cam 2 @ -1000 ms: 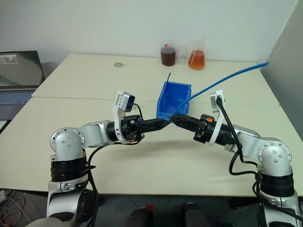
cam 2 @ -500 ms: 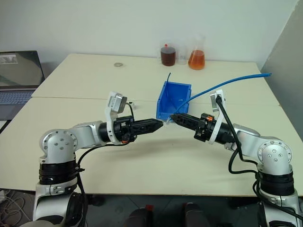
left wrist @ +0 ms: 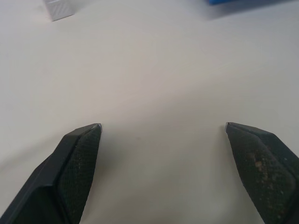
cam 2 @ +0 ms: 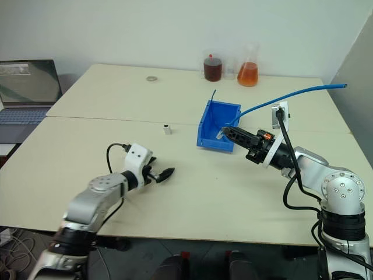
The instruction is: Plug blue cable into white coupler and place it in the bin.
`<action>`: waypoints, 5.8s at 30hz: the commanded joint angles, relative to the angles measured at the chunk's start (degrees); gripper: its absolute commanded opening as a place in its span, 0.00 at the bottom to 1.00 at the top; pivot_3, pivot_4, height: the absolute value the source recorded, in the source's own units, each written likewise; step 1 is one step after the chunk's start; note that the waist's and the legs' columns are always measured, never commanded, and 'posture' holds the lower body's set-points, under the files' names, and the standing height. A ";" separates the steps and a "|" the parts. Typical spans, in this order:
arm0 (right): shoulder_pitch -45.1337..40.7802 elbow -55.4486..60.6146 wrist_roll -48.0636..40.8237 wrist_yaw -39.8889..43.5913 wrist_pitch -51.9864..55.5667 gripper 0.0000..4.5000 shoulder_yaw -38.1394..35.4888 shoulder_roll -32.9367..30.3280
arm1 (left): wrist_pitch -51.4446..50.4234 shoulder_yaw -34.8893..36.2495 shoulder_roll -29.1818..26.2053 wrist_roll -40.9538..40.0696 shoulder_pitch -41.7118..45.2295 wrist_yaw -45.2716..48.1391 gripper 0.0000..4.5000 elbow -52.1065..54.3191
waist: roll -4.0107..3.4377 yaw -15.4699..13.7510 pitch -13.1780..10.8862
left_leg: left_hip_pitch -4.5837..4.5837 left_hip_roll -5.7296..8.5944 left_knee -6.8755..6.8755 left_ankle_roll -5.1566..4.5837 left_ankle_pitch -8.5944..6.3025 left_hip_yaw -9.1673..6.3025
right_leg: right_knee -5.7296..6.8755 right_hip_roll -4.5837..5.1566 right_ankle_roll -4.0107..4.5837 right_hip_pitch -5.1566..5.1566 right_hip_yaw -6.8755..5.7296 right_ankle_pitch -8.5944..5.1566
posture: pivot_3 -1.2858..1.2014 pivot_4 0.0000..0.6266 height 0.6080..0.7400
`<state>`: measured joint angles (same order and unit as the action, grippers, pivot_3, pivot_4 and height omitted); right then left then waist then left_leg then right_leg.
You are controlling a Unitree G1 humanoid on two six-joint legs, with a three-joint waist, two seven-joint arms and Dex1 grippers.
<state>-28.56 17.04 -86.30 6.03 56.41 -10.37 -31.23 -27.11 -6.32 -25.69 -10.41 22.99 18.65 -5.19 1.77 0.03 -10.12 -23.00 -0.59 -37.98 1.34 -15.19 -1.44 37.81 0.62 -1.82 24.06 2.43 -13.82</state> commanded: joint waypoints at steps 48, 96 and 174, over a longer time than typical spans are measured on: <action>2.29 2.19 3.15 -0.69 -2.33 0.04 -2.07 0.35 | 33.11 15.44 13.07 7.45 37.75 -10.96 0.47 -65.88 | 0.06 0.29 0.03 | -0.04 0.02 0.00 -0.02 0.01 0.15 | 0.02 -0.09 -0.12 0.00 -0.07 0.09 | 0.52 0.24 1.00; 2.56 1.57 52.27 31.66 -23.37 0.04 27.29 -2.96 | 42.84 -7.84 2.70 5.16 17.06 62.41 0.17 -38.35 | -0.09 0.86 0.14 | 0.13 0.00 -0.18 -0.04 0.02 0.15 | 0.19 -0.20 -0.26 -0.12 -0.12 -0.09 | 0.52 0.24 1.00; 1.63 -22.20 73.93 51.78 -44.34 0.04 27.67 7.49 | 38.66 -7.19 3.67 4.76 16.79 65.23 0.17 -35.62 | -0.10 1.18 0.15 | 0.40 0.00 -0.17 -0.03 0.03 0.09 | 0.21 -0.20 0.02 -0.38 -0.13 0.09 | 0.52 0.24 1.00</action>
<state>-26.44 -3.84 -13.95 57.46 12.47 17.51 -23.30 11.63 -12.56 -22.37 -6.50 39.75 83.82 -40.86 1.67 1.21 -9.97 -22.60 -0.60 -38.15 1.30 -15.16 -1.35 38.02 0.42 -1.80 23.67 2.29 -13.73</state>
